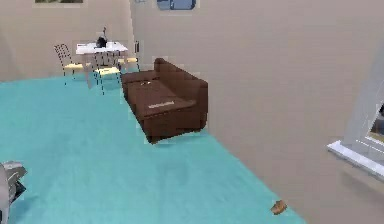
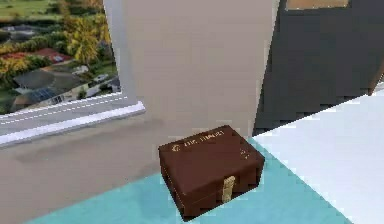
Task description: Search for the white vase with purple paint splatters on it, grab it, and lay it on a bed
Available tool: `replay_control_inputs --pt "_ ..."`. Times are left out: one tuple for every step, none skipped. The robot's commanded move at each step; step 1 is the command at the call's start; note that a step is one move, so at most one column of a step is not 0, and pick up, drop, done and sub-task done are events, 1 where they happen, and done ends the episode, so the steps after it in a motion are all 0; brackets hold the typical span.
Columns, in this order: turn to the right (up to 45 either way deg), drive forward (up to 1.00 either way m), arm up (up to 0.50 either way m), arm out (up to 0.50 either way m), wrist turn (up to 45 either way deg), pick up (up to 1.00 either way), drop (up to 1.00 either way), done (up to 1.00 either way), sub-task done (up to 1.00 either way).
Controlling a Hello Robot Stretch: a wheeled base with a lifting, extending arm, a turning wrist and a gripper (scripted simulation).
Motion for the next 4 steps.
replay_control_inputs --pt "-24.0 0.0 0.0 0.0 0.0 0.0 0.0 0.0 0.0" --pt "0.0 1.0 0.0 0.0 0.0 0.0 0.0 0.0 0.0" --pt "-3.0 0.0 0.0 0.0 0.0 0.0 0.0 0.0 0.0" --pt "0.0 1.0 0.0 0.0 0.0 0.0 0.0 0.0 0.0"
